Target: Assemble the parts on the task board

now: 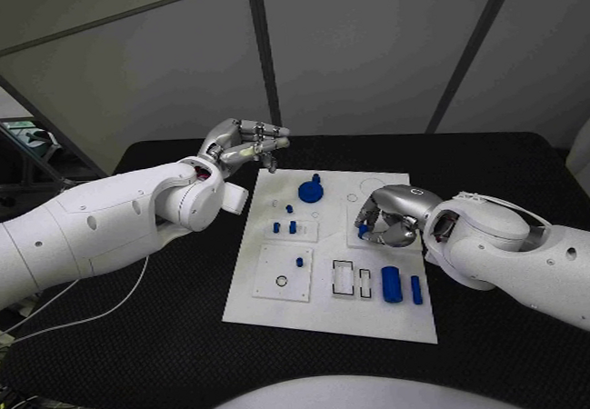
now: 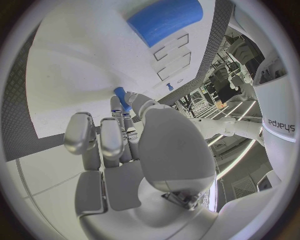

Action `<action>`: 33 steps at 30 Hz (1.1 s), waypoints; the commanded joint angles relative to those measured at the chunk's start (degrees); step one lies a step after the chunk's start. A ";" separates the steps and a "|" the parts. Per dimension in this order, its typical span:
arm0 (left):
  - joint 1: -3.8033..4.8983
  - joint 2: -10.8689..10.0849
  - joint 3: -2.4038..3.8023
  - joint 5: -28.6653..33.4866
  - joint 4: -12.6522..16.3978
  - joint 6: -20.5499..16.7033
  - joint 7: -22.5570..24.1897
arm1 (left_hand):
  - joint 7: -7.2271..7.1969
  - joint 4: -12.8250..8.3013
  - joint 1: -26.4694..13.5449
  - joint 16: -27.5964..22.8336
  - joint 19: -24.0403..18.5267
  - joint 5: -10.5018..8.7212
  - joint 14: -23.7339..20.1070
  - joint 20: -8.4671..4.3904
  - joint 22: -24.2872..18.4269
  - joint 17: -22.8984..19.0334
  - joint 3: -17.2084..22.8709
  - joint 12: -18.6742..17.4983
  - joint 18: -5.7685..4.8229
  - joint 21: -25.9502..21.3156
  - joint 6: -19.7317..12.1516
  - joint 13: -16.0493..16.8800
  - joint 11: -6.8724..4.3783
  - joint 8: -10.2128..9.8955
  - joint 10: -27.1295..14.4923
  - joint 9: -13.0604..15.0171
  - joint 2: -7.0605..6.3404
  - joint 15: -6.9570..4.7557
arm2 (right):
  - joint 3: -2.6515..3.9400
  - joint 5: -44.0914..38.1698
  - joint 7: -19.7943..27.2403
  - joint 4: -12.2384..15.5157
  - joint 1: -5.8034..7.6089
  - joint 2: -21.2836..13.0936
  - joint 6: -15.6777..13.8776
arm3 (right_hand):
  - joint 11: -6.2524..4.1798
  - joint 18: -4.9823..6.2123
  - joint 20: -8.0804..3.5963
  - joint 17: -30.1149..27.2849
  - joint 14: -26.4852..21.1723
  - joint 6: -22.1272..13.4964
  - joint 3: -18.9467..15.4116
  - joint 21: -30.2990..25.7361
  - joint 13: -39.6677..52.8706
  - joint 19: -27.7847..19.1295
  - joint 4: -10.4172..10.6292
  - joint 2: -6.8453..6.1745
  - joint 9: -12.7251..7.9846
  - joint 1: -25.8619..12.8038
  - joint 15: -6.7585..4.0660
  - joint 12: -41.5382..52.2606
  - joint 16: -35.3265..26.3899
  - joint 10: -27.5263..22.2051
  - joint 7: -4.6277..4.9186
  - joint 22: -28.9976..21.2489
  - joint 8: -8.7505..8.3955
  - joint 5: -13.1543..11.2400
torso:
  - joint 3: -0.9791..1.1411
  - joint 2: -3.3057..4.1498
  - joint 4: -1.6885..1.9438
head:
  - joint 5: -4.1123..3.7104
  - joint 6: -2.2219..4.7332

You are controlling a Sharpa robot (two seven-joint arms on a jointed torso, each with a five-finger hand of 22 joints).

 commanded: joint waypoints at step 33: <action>-0.01 0.16 0.04 0.20 -0.36 0.76 -0.12 | 0.22 -0.47 -0.36 -0.30 -0.35 -0.06 -0.42 0.10 -0.14 -0.21 -0.09 0.51 -0.13 -0.38 -0.18 0.12 0.02 0.01 -0.30 -0.04 0.49 0.04 | 1.32 4.49 2.77 5.49 0.08 -2.27 -14.49 | -0.92 -0.86 -0.45 1.26 1.67 5.60 1.61 2.12 0.39 2.16 -0.08 1.96 0.88 1.07 -0.83 -0.65 1.48 3.61 -0.71 2.53 2.12 -2.62 | 0.01 0.01 0.01 | 0.34 0.42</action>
